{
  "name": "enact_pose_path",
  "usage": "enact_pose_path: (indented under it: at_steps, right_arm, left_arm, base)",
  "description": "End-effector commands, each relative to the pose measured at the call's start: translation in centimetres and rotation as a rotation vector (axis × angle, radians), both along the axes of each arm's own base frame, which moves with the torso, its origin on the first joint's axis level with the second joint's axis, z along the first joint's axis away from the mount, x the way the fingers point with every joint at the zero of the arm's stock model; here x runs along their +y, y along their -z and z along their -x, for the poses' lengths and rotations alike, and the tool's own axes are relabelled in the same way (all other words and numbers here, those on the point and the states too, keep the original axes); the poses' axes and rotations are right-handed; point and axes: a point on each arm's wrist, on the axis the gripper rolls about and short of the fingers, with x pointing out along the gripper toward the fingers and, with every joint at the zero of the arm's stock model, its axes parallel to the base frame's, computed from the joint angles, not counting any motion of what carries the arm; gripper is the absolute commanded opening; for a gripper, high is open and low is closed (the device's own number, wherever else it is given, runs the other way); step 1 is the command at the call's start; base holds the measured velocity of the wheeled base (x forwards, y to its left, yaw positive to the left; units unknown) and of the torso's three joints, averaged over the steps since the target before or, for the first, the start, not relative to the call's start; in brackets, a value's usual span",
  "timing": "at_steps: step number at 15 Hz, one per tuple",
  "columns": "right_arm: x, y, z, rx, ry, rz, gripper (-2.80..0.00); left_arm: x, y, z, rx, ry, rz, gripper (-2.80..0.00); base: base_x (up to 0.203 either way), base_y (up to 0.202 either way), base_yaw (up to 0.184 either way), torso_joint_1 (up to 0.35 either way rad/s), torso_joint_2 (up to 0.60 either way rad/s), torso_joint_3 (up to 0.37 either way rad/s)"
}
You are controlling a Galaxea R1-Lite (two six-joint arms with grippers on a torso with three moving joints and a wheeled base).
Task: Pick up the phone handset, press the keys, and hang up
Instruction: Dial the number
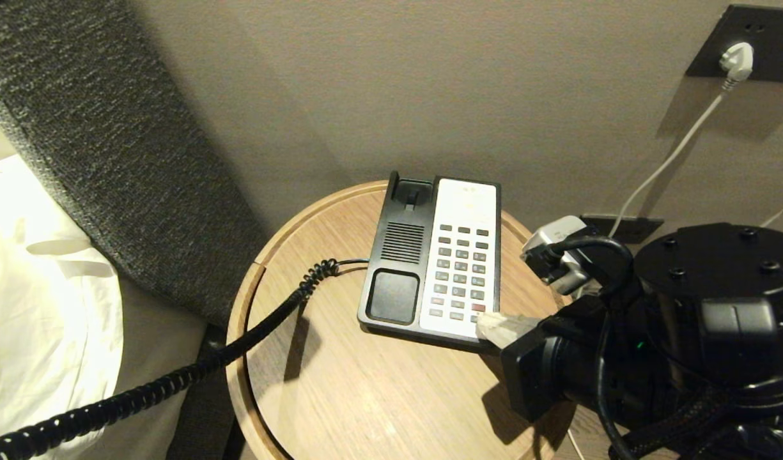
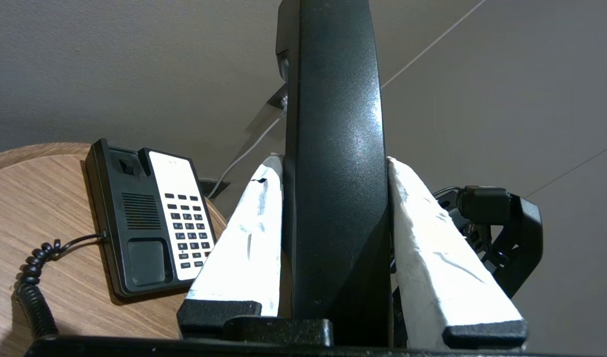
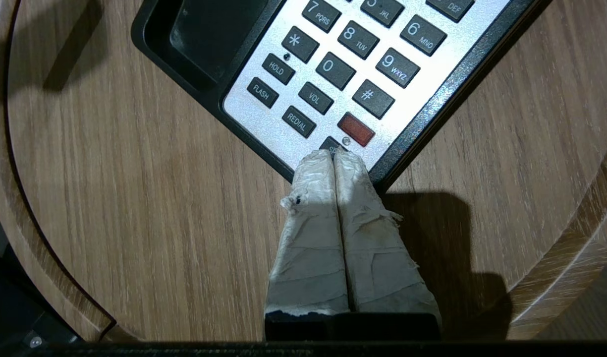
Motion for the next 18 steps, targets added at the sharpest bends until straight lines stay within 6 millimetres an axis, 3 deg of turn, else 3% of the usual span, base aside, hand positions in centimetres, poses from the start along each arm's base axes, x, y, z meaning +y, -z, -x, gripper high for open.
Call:
enact_pose_path:
  at_steps: [1, 18]
  right_arm:
    - [0.22, -0.09, -0.18, -0.005, 0.005, -0.001, -2.80]
    - [0.45, 0.75, -0.53, 0.008, 0.017, 0.030, -2.80]
  left_arm:
    - [-0.04, -0.06, -0.04, 0.001, 0.002, 0.003, -2.80]
    - [0.13, -0.28, 0.13, -0.011, 0.003, 0.013, -2.80]
  base:
    - [0.000, 0.000, 0.000, 0.000, 0.00, 0.000]
    - [0.000, 0.000, 0.000, 0.000, 0.00, 0.000]
